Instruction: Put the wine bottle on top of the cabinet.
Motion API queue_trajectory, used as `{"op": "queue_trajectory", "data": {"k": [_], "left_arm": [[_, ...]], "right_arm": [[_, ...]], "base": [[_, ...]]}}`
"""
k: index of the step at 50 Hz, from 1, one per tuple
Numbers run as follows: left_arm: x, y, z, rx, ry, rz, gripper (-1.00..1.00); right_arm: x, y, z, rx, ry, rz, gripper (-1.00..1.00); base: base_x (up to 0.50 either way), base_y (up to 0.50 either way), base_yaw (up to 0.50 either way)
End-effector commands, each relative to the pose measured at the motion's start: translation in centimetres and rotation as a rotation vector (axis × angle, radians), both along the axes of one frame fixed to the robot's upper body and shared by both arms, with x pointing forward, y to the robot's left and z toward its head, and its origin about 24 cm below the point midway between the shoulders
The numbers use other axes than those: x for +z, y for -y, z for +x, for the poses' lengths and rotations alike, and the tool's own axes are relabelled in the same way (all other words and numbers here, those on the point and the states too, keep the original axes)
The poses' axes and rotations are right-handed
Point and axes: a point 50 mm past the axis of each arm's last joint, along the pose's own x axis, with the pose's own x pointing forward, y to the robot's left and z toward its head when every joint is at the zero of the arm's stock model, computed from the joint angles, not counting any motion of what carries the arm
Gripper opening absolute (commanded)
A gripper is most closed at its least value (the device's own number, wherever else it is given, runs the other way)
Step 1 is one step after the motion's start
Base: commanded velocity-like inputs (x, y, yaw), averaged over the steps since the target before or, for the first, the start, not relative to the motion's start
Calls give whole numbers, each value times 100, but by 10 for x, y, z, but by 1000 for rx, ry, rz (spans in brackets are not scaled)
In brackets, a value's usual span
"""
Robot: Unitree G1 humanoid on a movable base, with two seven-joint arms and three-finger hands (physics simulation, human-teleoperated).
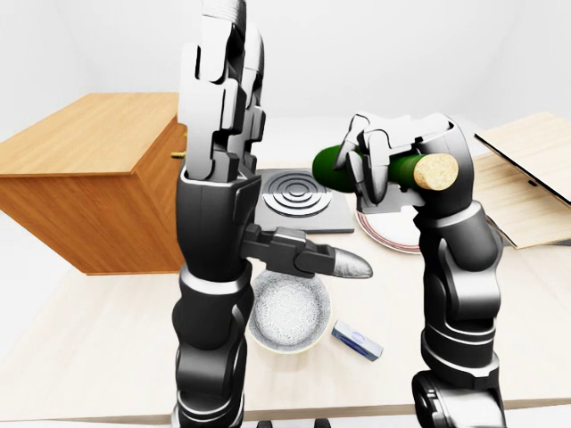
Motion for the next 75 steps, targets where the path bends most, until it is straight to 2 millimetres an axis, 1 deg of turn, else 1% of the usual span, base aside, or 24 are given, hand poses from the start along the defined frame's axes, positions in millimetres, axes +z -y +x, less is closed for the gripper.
{"op": "queue_trajectory", "data": {"k": [1, 6, 12, 16, 24, 27, 31, 36, 37, 40, 42, 45, 48, 49, 52, 55, 58, 65, 72, 75], "left_arm": [[-5, 12, 8, -4, -44, 29, 100], [-7, 13, 9, -2, -53, 35, 100], [-8, 14, 16, 3, -69, 41, 100], [-12, 14, 24, 8, -105, 40, 100], [-19, 16, 33, 11, -153, 45, 100], [-25, 15, 35, 15, -182, 50, 100], [-40, 14, 41, 23, -254, 65, 100], [-49, 12, 45, 35, -294, 75, 100], [-54, 12, 47, 39, -316, 85, 100], [-59, 11, 54, 49, -346, 92, 100], [-58, 11, 56, 50, -346, 92, 100], [-61, 12, 62, 57, -368, 91, 100], [-72, 12, 71, 73, -425, 103, 100], [-80, 11, 77, 86, -461, 111, 100], [-86, 9, 85, 98, -501, 111, 100], [-81, 8, 88, 101, -485, 107, 100], [-80, 9, 90, 104, -483, 107, 100], [-85, 11, 97, 107, -517, 113, 100], [-81, 15, 109, 118, -525, 126, 100], [-77, 18, 111, 113, -514, 126, 100]], "right_arm": [[2, 0, 0, 28, -9, 139, -100], [4, 0, 0, 28, -4, 139, -100], [5, -2, 0, 34, 1, 141, -100], [4, -2, -1, 33, 1, 137, -100], [5, -3, -3, 35, 9, 135, -100], [6, -1, -3, 31, 16, 133, -100], [10, 0, -4, 29, 32, 136, -100], [10, 1, -5, 27, 33, 134, -100], [10, 2, -5, 26, 34, 136, -100], [10, 1, -6, 28, 36, 139, -100], [11, 1, -7, 31, 43, 142, -100], [15, -1, -7, 37, 55, 144, -100], [16, -2, -8, 41, 62, 142, -100], [18, -2, -10, 43, 72, 142, -100], [17, -3, -10, 46, 73, 141, -100], [16, -4, -11, 48, 71, 141, -100], [15, -4, -11, 49, 66, 141, -100], [15, -5, -13, 53, 69, 143, -100], [11, -6, -12, 56, 53, 145, -100], [9, -6, -12, 56, 45, 147, -100]], "base": [[0, 0, 0], [0, 0, 0], [0, 0, 0], [0, 0, 0], [0, 0, 0], [0, 0, 0], [0, 0, 0], [0, 0, 0], [0, 0, 0], [0, 0, 0], [0, 0, 0], [0, 0, 0], [0, 0, 0], [0, 0, 0], [0, 0, 0], [0, 0, 0], [0, 0, 0], [0, 0, 0], [0, 0, 0], [0, 0, 0]]}}
